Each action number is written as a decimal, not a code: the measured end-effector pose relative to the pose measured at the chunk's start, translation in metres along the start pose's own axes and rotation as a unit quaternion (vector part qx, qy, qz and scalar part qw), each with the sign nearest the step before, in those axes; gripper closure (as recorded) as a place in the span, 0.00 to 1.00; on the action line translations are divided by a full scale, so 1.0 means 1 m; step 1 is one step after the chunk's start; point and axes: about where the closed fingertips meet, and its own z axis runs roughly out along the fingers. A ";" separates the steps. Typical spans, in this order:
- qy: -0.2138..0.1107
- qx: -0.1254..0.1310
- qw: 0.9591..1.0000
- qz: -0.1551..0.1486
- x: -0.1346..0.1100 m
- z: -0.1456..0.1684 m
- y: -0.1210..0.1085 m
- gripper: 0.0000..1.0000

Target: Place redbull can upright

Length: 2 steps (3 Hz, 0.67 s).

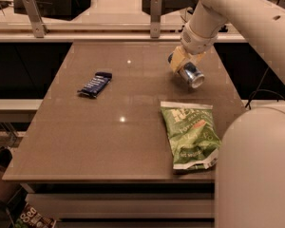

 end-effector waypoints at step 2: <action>-0.132 0.027 0.990 0.038 0.009 -0.035 -0.041 1.00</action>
Offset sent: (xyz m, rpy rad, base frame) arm 0.0031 -0.0792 0.0578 0.1394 -0.4020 -0.1621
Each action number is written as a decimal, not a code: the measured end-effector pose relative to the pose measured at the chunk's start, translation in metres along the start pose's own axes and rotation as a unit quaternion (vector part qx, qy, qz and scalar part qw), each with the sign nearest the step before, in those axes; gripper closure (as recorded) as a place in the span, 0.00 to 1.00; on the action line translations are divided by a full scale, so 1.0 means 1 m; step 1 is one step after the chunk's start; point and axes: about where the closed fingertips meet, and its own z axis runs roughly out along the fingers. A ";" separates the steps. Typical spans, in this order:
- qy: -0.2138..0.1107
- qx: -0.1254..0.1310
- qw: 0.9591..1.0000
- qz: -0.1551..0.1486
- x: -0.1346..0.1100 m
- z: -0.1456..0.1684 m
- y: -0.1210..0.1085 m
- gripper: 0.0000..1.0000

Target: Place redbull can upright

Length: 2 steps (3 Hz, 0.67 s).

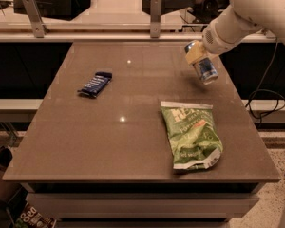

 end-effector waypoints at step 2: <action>-0.088 0.022 0.996 0.012 -0.015 -0.029 -0.031 1.00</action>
Offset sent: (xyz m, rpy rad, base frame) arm 0.0109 -0.0560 0.0566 0.0740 -0.2992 -0.0875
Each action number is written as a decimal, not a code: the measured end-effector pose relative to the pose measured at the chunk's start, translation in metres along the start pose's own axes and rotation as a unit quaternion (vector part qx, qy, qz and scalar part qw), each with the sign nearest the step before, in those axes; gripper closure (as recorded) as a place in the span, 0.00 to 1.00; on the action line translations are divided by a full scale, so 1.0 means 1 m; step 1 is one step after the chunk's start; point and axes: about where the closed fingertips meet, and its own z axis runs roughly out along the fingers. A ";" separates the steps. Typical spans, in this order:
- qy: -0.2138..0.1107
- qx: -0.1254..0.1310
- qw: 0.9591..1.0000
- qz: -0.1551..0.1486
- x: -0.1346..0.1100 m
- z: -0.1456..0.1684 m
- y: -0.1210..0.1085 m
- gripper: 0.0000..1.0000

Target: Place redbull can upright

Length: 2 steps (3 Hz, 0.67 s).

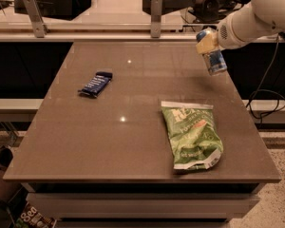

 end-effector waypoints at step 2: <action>-0.106 0.017 0.994 -0.023 -0.026 -0.020 -0.019 1.00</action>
Offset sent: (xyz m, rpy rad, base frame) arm 0.0178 -0.0263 0.0576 0.0132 -0.3703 0.0226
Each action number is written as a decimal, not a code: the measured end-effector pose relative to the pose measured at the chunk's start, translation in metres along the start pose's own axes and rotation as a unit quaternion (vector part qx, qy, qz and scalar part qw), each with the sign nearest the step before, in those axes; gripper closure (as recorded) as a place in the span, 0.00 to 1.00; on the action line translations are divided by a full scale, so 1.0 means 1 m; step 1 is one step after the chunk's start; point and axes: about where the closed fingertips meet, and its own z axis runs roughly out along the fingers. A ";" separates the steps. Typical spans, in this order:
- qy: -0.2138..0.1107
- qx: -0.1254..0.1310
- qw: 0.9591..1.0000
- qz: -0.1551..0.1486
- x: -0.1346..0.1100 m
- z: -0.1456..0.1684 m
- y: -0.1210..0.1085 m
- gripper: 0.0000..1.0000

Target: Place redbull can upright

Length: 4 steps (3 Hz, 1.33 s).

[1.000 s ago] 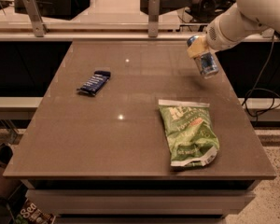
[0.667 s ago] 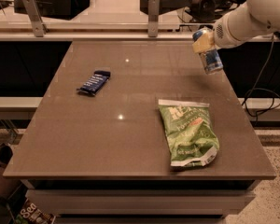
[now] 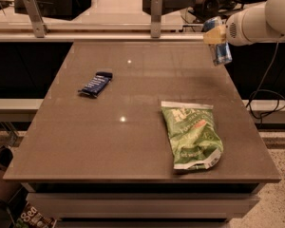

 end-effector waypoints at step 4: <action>-0.170 -0.068 0.973 -0.139 -0.068 0.013 0.033 1.00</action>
Offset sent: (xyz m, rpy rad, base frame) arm 0.0245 0.0199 0.0578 -0.0573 -0.3092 0.1866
